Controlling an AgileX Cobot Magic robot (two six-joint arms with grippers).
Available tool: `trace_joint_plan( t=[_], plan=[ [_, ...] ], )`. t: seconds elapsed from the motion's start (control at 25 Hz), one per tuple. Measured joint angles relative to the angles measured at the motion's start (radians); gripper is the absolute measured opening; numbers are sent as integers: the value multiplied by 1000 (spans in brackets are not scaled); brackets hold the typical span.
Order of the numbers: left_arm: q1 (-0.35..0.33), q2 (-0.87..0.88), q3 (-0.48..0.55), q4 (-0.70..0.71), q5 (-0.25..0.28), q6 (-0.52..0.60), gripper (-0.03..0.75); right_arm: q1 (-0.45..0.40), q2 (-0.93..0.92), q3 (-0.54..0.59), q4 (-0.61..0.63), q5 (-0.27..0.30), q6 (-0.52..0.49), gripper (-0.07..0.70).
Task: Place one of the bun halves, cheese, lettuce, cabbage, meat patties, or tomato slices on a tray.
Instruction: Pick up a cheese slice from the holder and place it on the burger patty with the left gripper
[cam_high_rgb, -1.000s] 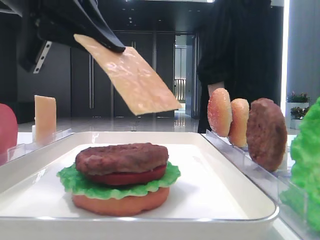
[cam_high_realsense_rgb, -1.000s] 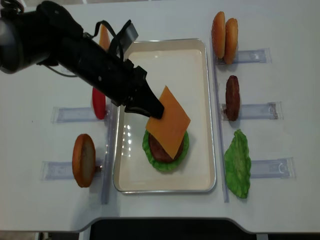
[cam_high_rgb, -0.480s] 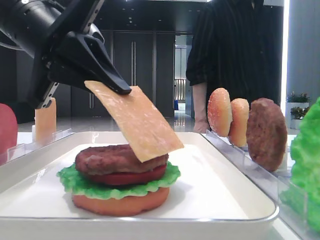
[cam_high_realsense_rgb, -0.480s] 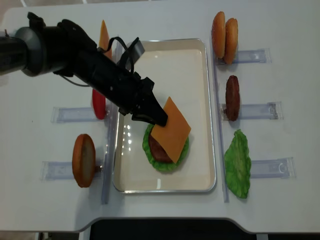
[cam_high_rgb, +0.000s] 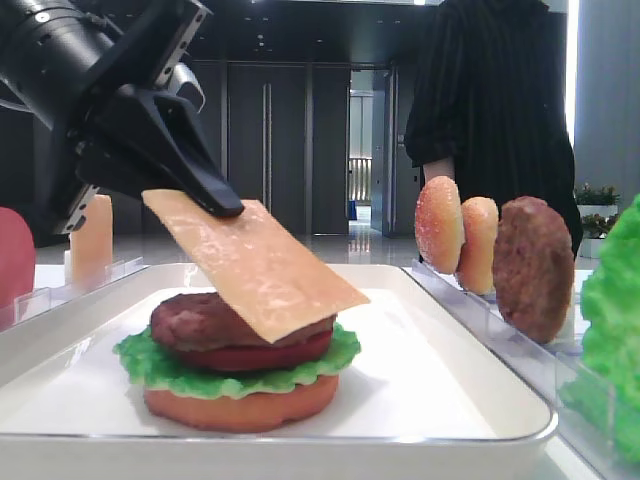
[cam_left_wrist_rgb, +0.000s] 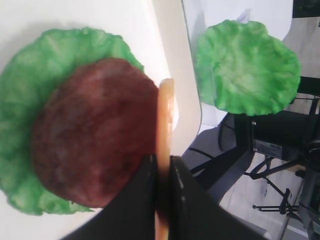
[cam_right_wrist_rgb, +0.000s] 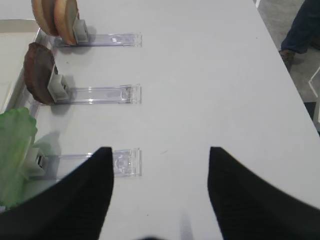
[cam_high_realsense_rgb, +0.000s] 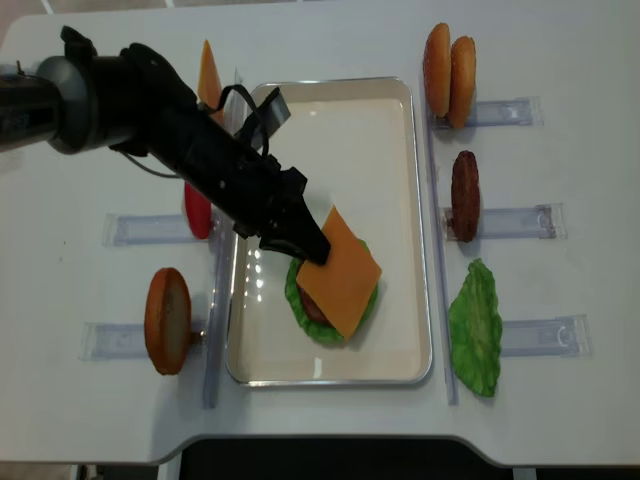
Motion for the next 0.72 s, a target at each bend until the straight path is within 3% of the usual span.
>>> trace_joint_plan(
  t=[0.72],
  plan=[
    [0,0,0,85,-60,-73,32,0,0,0,0,0,0,400]
  ],
)
